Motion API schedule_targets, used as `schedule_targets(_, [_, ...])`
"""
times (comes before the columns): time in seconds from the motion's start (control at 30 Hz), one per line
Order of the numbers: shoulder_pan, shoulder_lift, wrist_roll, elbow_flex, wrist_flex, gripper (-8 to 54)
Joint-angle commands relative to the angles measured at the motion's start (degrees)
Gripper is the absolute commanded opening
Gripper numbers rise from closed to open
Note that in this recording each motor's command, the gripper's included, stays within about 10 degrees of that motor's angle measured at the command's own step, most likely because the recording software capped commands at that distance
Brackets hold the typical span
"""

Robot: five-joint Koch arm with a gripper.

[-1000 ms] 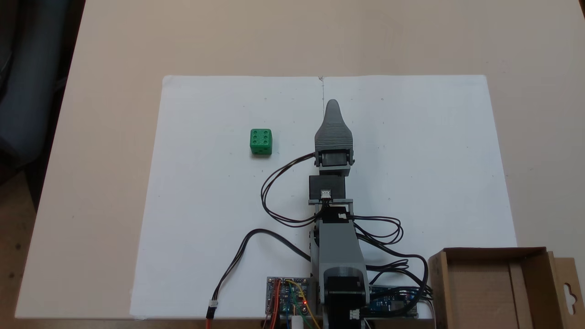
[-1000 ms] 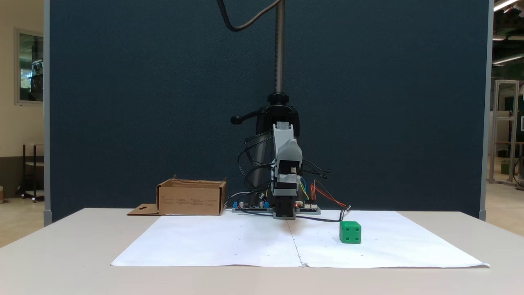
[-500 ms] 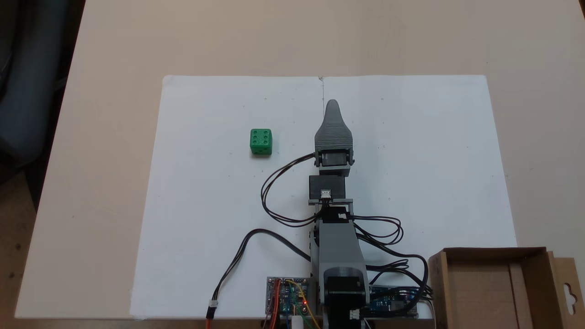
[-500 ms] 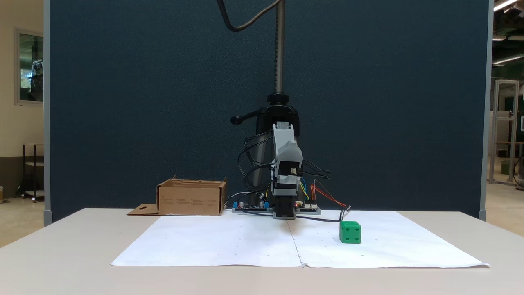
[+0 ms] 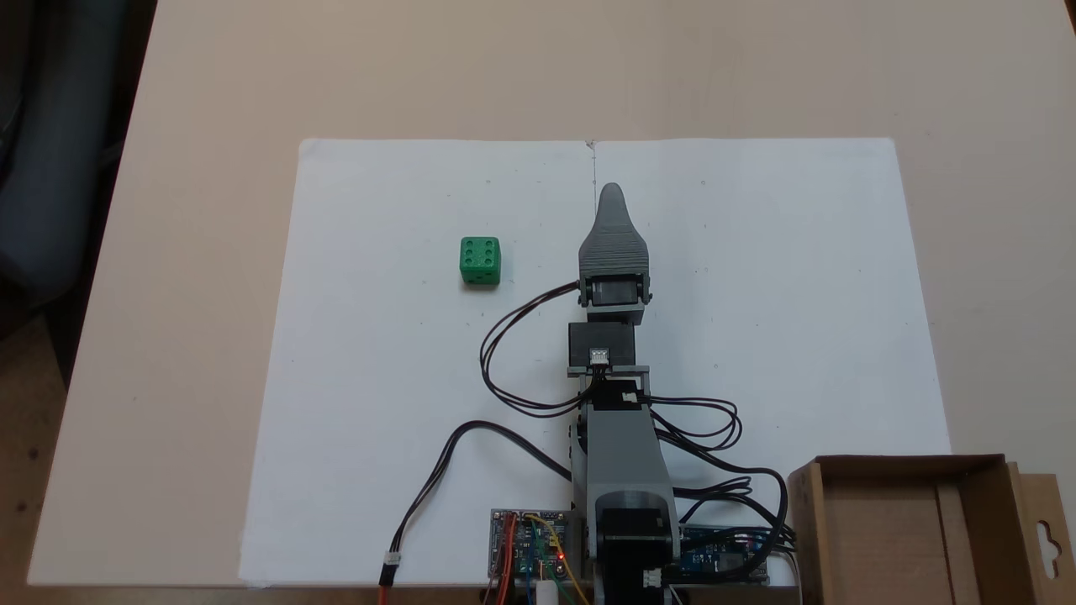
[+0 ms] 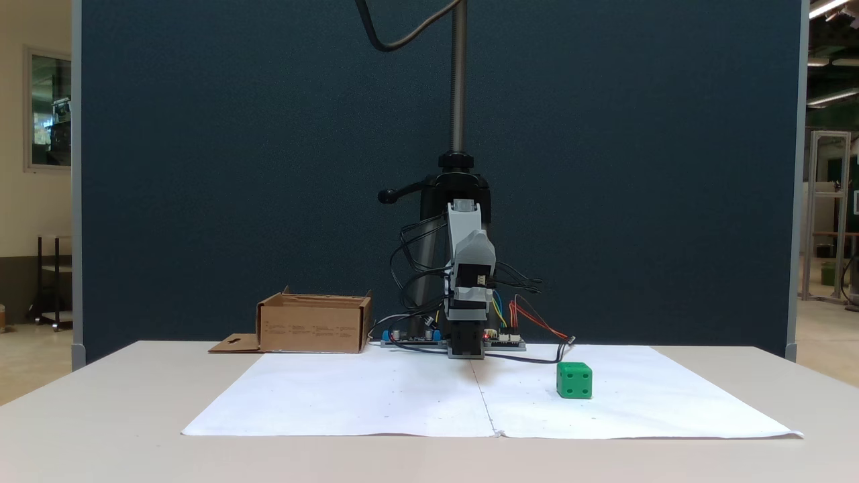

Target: Grasp a green dice and put it in the bin.

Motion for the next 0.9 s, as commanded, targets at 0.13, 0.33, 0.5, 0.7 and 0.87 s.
schedule_targets(0.13, [-1.0,6.2,-2.1,3.8,-0.7,43.4])
schedule_targets(0.33, [-1.0,6.2,-2.1,3.8,-0.6,43.4])
schedule_targets(0.5, [-1.1,6.2,-2.1,3.8,-0.1,43.3])
schedule_targets(0.7, [-1.1,6.2,-2.1,-3.3,10.5,43.1])
schedule_targets(0.87, [-1.3,6.2,0.4,-21.4,30.6,43.2])
